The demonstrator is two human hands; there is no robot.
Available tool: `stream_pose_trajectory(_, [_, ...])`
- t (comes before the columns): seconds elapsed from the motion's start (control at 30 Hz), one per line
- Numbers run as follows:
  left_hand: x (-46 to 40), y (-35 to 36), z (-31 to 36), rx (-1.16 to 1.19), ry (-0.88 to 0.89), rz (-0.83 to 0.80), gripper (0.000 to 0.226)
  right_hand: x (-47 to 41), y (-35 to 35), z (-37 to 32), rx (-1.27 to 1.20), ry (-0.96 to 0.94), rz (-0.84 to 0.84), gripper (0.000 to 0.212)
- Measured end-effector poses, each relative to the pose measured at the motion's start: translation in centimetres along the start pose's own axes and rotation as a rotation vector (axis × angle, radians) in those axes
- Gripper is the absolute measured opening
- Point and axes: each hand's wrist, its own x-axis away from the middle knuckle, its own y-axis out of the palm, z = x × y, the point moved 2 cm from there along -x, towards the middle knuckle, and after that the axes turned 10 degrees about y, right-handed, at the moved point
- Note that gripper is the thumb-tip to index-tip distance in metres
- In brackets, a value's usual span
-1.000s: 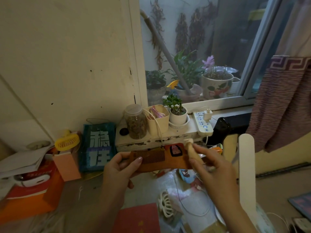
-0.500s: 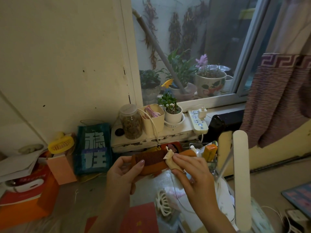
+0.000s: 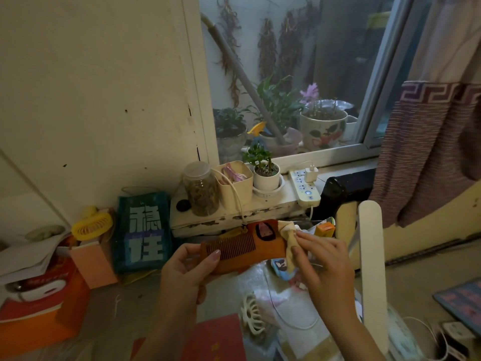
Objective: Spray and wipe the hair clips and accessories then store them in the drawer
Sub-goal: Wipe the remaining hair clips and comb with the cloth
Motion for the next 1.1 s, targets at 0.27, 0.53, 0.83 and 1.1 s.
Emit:
stream_pose_trajectory(0.27, [-0.1,-0.4,-0.9,-0.027,0.018,0.077,0.010,-0.9,-0.7,-0.7,-0.093,0.155,0.098,0.019])
stream_pose_trajectory(0.53, [0.4,0.7,-1.1,-0.076,0.058,0.068,0.009,1.9,2.9,-3.5,-0.155,-0.015,-0.079,0.026])
stream_pose_trajectory(0.83, [0.7,0.3,-1.2,-0.038,0.001,0.040,0.010,1.5,2.0,-1.3,-0.140,-0.027,-0.038,0.027])
stream_pose_trajectory(1.1, [0.8,0.2,-0.8,-0.015,0.014,0.035,0.008,0.4,-0.4,1.1,-0.164,0.144,-0.052,0.014])
